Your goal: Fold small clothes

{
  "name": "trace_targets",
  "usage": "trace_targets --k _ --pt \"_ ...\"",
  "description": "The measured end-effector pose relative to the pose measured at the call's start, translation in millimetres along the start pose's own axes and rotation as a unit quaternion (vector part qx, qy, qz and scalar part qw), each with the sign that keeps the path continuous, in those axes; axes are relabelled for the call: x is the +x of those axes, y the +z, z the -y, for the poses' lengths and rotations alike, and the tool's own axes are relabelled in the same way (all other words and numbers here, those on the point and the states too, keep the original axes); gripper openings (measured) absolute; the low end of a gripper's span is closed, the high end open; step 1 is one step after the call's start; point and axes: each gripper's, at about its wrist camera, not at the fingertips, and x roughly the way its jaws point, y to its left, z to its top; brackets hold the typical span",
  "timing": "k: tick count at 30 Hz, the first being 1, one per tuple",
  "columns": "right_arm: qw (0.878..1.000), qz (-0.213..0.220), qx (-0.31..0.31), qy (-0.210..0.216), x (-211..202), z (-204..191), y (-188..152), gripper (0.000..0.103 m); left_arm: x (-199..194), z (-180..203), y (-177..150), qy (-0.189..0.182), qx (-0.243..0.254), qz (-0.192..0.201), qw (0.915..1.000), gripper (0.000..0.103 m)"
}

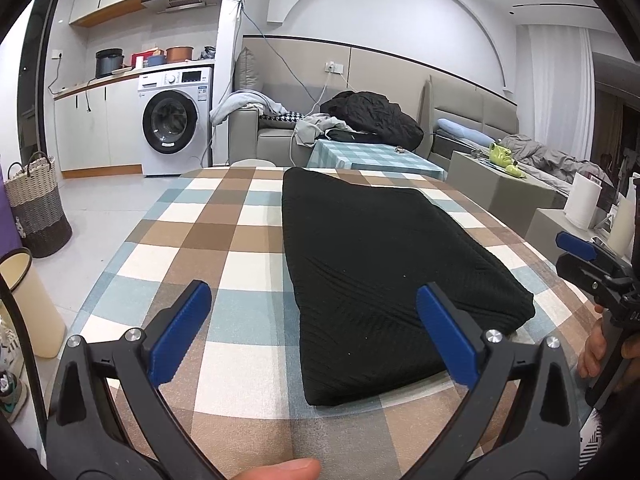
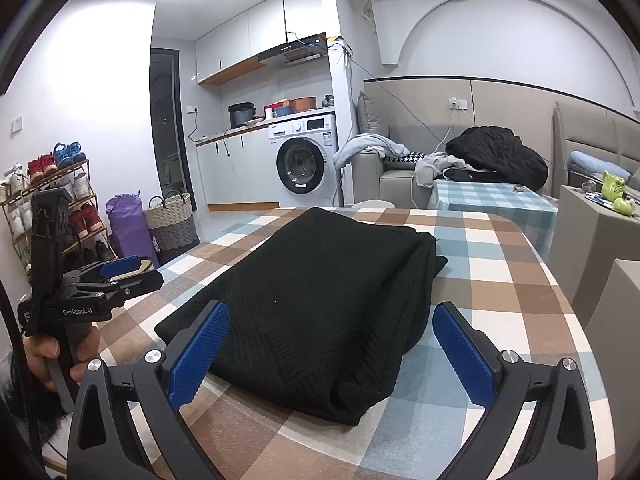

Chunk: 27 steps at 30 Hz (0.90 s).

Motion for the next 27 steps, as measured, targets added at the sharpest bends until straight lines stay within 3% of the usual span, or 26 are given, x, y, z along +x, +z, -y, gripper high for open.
trace_targets --k 27 --pt "1.000 -0.001 0.003 -0.003 -4.2 0.2 1.9 0.103 -1.7 -4.1 -0.8 -0.007 -0.005 -0.001 1.0000 0.102"
